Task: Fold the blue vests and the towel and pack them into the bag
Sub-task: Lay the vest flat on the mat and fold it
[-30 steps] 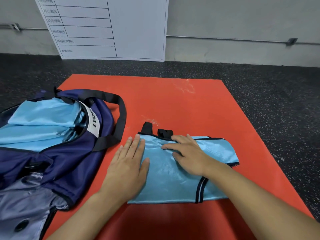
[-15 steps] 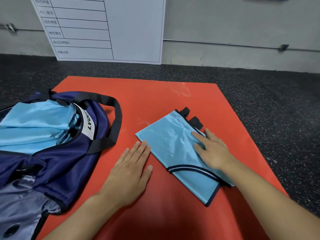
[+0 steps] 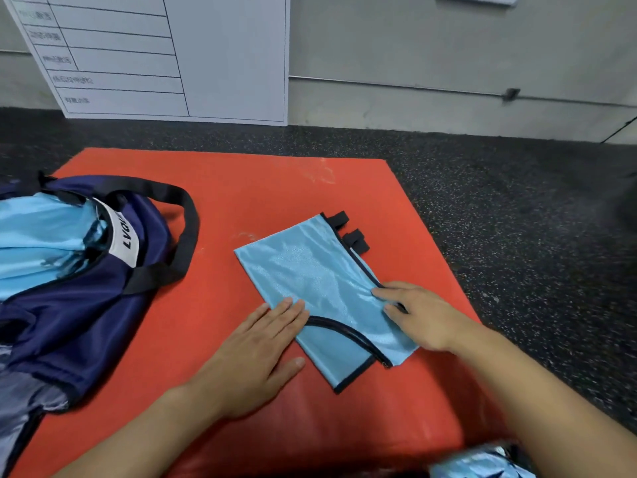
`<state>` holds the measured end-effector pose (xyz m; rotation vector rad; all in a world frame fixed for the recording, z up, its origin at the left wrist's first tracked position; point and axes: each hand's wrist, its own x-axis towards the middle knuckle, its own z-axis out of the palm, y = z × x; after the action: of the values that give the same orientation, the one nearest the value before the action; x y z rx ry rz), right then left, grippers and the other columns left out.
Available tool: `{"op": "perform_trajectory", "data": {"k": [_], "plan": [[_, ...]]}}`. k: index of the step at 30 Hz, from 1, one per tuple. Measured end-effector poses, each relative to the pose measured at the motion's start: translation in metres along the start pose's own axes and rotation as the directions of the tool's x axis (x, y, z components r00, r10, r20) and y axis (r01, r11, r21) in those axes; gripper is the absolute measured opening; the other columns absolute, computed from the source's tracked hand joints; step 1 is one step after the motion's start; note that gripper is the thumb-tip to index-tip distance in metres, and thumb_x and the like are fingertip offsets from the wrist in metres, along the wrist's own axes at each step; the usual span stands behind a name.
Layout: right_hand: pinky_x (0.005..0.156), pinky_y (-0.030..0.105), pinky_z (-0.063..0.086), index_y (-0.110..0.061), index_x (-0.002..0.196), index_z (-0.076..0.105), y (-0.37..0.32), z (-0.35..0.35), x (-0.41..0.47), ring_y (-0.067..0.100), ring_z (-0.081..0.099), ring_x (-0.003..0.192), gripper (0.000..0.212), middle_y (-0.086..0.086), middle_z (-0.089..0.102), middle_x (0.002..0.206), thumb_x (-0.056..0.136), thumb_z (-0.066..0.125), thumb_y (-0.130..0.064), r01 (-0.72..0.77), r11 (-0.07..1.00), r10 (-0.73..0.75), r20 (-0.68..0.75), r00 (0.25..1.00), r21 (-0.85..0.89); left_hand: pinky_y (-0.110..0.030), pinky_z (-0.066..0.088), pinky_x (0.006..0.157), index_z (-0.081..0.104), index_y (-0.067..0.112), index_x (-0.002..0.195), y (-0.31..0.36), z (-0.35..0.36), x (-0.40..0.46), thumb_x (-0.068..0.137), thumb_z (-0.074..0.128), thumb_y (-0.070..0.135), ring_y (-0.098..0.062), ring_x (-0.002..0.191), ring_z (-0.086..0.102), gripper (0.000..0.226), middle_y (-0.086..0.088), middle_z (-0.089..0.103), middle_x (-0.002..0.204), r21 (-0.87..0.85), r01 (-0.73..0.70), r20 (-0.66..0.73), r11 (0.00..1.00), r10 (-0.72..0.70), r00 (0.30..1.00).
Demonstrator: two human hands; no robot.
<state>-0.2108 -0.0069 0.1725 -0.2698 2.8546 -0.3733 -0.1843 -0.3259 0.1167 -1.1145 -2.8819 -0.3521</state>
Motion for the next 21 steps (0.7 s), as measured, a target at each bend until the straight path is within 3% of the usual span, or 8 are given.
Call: {"op": "perform_trajectory", "data": {"k": [6,12,14,16,18,21], "plan": [[0.125,0.027,0.013,-0.029,0.158,0.036,0.000,0.007,-0.040,0.012,0.022,0.153,0.052,-0.006,0.026,0.166,0.107,0.045,-0.037,0.007,1.000,-0.009,0.127,0.992,0.017,-0.034,-0.001,0.125,0.009,0.028,0.163,0.020,-0.009,-0.008,0.103,0.023,0.067,0.001,0.153,-0.013,0.072,0.015,-0.003,0.169,-0.001,-0.139,0.057,0.990,0.139,0.989],[0.113,0.010,0.002,-0.038,0.160,0.026,-0.015,0.010,-0.088,0.006,0.012,0.154,0.064,-0.012,0.016,0.168,0.103,0.054,-0.044,0.045,0.998,-0.053,0.217,0.975,0.043,-0.033,-0.004,0.125,0.003,0.031,0.162,0.031,-0.020,-0.027,0.099,0.026,0.074,0.004,0.150,-0.017,0.080,0.018,-0.009,0.167,-0.066,-0.189,0.140,0.980,0.196,0.970],[0.112,0.008,-0.002,-0.045,0.159,0.020,-0.017,0.010,-0.103,0.001,0.002,0.154,0.073,-0.016,0.007,0.169,0.098,0.060,-0.050,0.071,0.996,-0.081,0.253,0.964,0.051,-0.030,-0.008,0.124,0.000,0.032,0.162,0.035,-0.025,-0.034,0.093,0.030,0.082,0.005,0.149,-0.019,0.090,0.018,-0.011,0.167,-0.094,-0.205,0.181,0.974,0.219,0.959],[0.114,0.015,-0.010,-0.052,0.158,0.013,-0.015,0.012,-0.112,-0.002,-0.019,0.151,0.090,-0.021,-0.013,0.167,0.088,0.068,-0.062,0.129,0.992,-0.126,0.256,0.958,0.005,-0.028,-0.013,0.122,-0.002,0.033,0.161,0.039,-0.027,-0.042,0.086,0.032,0.089,0.004,0.149,-0.021,0.100,0.019,-0.016,0.166,-0.086,-0.228,0.223,0.970,0.242,0.944],[0.118,0.024,-0.014,-0.057,0.156,0.007,-0.016,0.018,-0.114,0.000,-0.032,0.147,0.105,-0.022,-0.027,0.163,0.075,0.071,-0.074,0.234,0.970,-0.216,0.206,0.955,-0.070,-0.029,-0.012,0.123,0.003,0.033,0.162,0.039,-0.022,-0.050,0.091,0.031,0.084,0.000,0.152,-0.016,0.092,0.017,-0.013,0.167,-0.035,-0.268,0.188,0.963,0.270,0.944],[0.122,0.030,-0.015,-0.056,0.157,0.006,-0.017,0.033,-0.112,0.003,-0.033,0.148,0.109,-0.021,-0.027,0.164,0.071,0.069,-0.080,0.337,0.933,-0.310,0.197,0.930,-0.127,-0.031,-0.004,0.124,0.011,0.036,0.162,0.036,-0.013,-0.058,0.107,0.023,0.059,-0.003,0.154,-0.010,0.060,0.016,-0.006,0.169,-0.013,-0.265,0.141,0.964,0.264,0.954]]}}
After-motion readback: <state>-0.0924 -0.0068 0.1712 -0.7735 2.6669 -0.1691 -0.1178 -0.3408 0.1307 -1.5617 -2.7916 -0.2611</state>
